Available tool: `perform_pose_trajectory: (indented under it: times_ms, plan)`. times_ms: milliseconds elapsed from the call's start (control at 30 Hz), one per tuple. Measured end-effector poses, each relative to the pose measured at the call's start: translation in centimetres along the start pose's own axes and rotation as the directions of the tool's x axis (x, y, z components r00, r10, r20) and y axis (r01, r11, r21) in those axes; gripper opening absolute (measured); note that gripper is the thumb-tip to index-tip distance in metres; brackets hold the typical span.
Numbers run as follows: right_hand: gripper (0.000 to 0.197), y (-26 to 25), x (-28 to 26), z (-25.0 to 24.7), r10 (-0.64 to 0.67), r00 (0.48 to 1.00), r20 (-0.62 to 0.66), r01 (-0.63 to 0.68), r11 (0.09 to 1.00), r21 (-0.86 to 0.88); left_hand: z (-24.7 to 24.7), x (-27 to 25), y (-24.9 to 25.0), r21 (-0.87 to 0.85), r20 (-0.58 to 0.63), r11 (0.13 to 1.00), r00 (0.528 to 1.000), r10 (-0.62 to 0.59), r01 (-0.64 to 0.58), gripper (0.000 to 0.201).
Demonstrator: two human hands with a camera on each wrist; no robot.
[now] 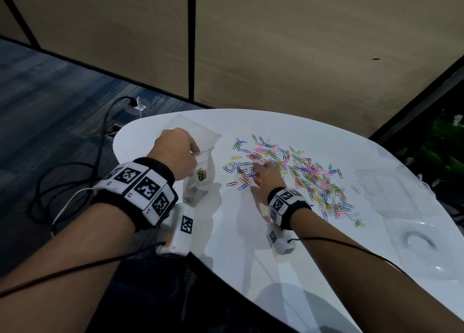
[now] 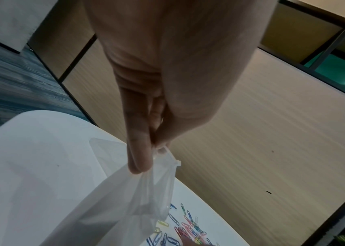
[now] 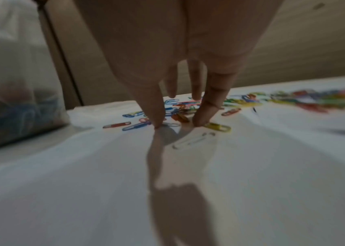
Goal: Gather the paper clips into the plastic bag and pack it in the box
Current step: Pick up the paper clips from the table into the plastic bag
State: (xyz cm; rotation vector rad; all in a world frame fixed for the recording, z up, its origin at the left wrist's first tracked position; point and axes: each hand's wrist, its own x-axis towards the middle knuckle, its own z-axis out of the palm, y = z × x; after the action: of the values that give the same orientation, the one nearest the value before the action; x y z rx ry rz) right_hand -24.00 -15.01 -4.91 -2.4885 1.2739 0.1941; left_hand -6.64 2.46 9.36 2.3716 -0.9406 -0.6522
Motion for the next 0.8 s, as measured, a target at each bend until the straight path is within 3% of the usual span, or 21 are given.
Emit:
perform_pose_trajectory:
  times_ms: [67, 133, 233, 300, 367, 433, 500, 567, 667, 733, 800]
  plan:
    - [0.071, -0.4, 1.1, 0.1, -0.081, 0.994, 0.079, 0.095, 0.976, -0.196, 0.1, 0.1, 0.0, 0.002, -0.001, 1.000, 1.000, 0.009, -0.009, 0.027]
    - [0.058, -0.7, 1.8, 0.4, -0.136, 0.985, 0.109, 0.165, 0.929, -0.330, 0.2, 0.1, 0.1, 0.003, 0.003, 1.000, 1.000, 0.016, -0.016, 0.027]
    - [0.025, -0.8, 1.8, 0.4, -0.194, 0.981, 0.015, 0.186, 0.913, -0.362, 0.2, 0.1, 0.1, 0.013, 0.015, 1.000, 1.000, 0.015, -0.015, 0.029]
    - [0.018, -0.4, 1.4, 0.1, -0.182, 0.983, -0.013, 0.167, 0.923, -0.348, 0.3, 0.1, 0.0, 0.019, 0.018, 1.000, 1.000, 0.015, -0.015, 0.030]
    - [0.021, 0.3, 1.0, -0.5, -0.112, 0.994, -0.014, 0.104, 0.963, -0.250, 0.3, 0.1, 0.0, 0.018, 0.020, 1.000, 1.000, 0.017, -0.018, 0.030]
    - [0.019, 1.0, 0.5, -1.4, 0.037, 0.999, -0.031, -0.037, 0.999, -0.011, 0.5, 0.1, 0.1, 0.014, 0.025, 1.000, 0.999, 0.020, -0.020, 0.030]
    - [0.012, 1.6, 0.0, -2.4, 0.185, 0.981, -0.065, -0.161, 0.949, 0.271, 0.7, 0.1, 0.3, 0.012, 0.032, 1.000, 0.999, 0.023, -0.023, 0.029]
    - [0.009, 1.7, -0.6, -3.6, 0.241, 0.970, -0.016, -0.196, 0.825, 0.530, 0.9, 0.1, 0.5, 0.009, 0.037, 1.000, 0.999, 0.025, -0.026, 0.028]
    - [0.008, -0.1, -2.0, -5.8, 0.138, 0.985, 0.104, -0.154, 0.431, 0.889, 1.3, 0.1, 0.9, 0.003, 0.040, 1.000, 0.999, 0.031, -0.031, 0.027]
    - [0.013, -2.4, -3.0, -7.3, 0.009, 0.991, 0.131, -0.131, 0.197, 0.972, 1.5, 0.1, 1.2, 0.006, 0.046, 0.999, 0.998, 0.033, -0.033, 0.027]
    - [0.018, -5.0, -4.2, -8.1, -0.114, 0.981, 0.156, -0.144, 0.109, 0.984, 1.7, 0.1, 1.3, 0.009, 0.051, 0.999, 0.998, 0.033, -0.034, 0.026]
